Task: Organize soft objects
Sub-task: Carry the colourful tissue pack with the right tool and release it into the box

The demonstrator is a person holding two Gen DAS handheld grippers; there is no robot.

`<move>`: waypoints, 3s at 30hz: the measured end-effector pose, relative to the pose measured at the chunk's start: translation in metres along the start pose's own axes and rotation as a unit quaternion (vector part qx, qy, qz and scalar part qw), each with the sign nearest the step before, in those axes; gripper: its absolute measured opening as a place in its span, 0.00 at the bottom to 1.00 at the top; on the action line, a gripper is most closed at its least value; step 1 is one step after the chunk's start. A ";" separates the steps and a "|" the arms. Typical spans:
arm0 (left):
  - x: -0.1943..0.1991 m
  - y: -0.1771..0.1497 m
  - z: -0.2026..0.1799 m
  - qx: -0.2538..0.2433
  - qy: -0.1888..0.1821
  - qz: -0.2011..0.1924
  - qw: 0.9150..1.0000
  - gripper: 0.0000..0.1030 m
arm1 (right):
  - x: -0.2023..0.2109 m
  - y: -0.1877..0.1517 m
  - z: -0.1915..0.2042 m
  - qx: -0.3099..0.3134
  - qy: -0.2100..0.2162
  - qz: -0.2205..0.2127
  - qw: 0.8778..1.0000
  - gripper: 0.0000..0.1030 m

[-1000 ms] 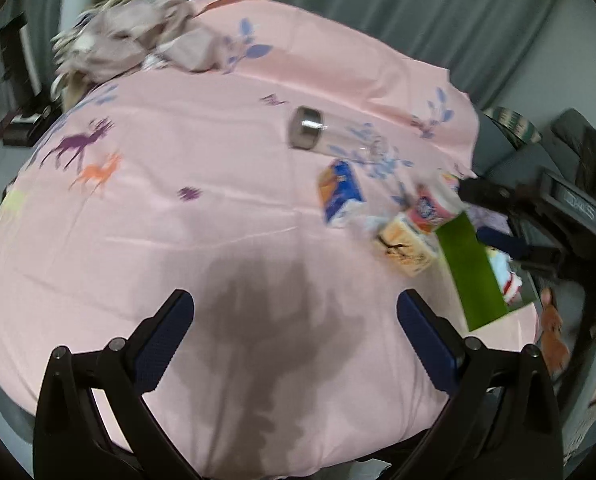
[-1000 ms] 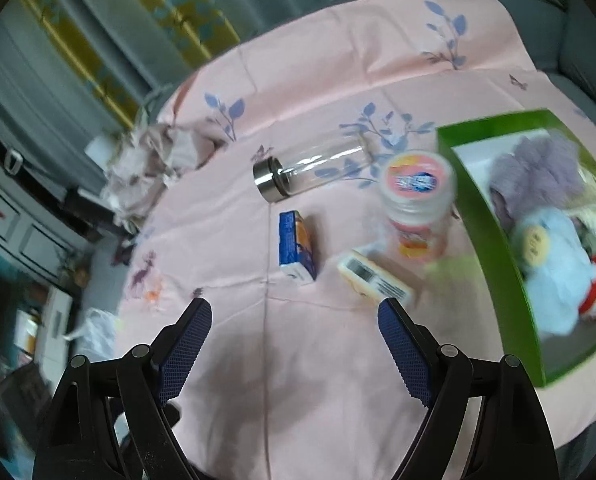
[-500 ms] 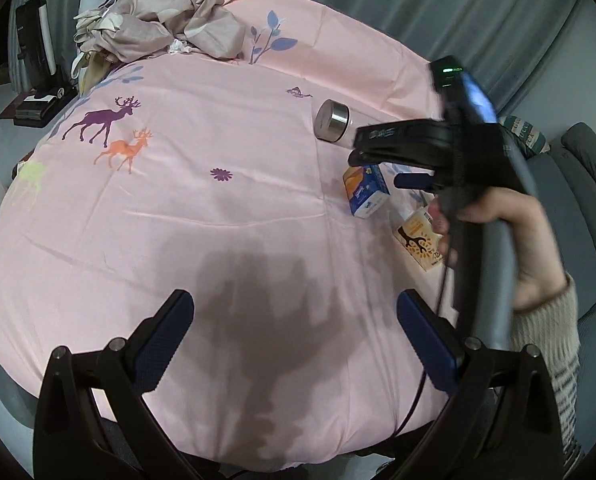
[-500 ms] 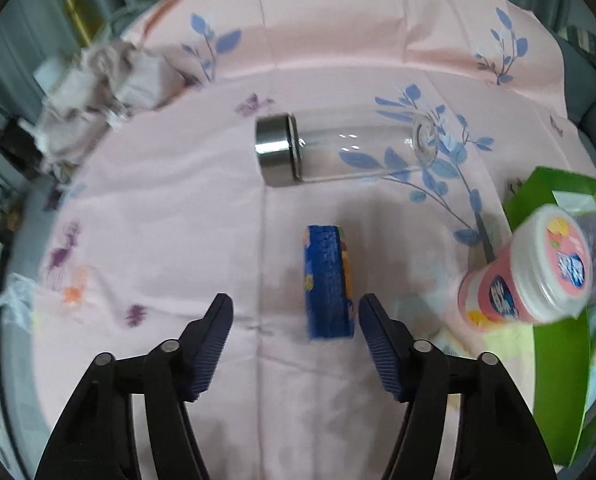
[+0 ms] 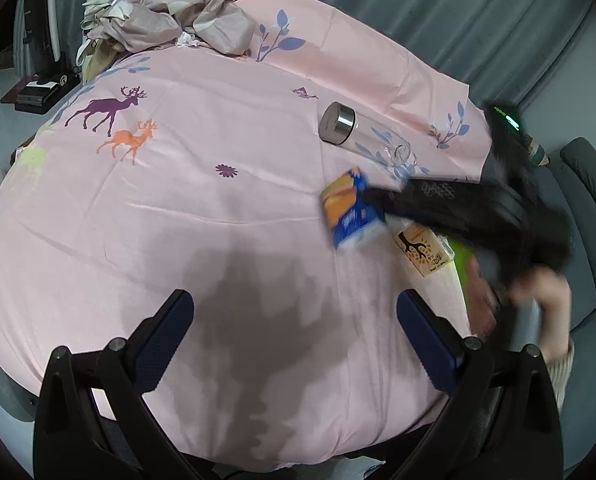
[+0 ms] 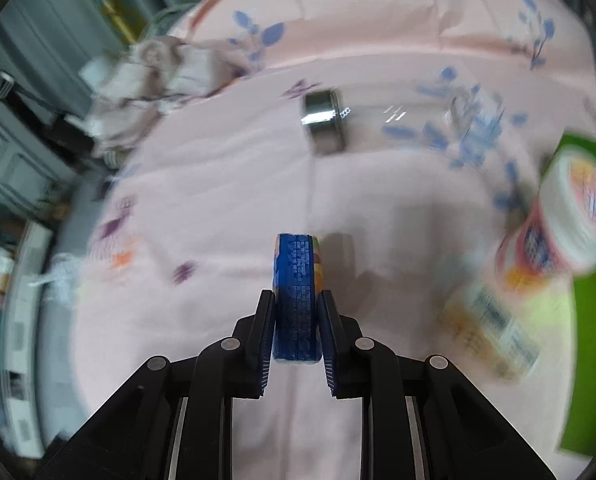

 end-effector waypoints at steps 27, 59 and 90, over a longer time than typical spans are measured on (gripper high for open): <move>-0.040 -0.047 -0.040 -0.002 -0.075 0.096 0.993 0.75 | 0.056 -0.067 -0.047 -0.071 0.024 0.011 0.997 0.52; -0.041 -0.050 -0.133 -0.138 -0.099 0.062 0.983 0.42 | 0.093 -0.065 -0.062 -0.082 0.068 -0.059 0.993 0.49; -0.114 0.001 -0.344 -0.247 -0.220 0.039 0.943 0.41 | 0.205 0.045 -0.224 -0.148 -0.025 -0.228 0.962 0.49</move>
Point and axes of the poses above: each gripper's, at about its wrist camera, not at the fingertips, and x roughly against the way its jaws point, z to its left, y to its top, the point moved 6 cm from there along -x, roughly the way its jaws point, and after that the axes turned 9 degrees about -z, right-handed, at the moved point
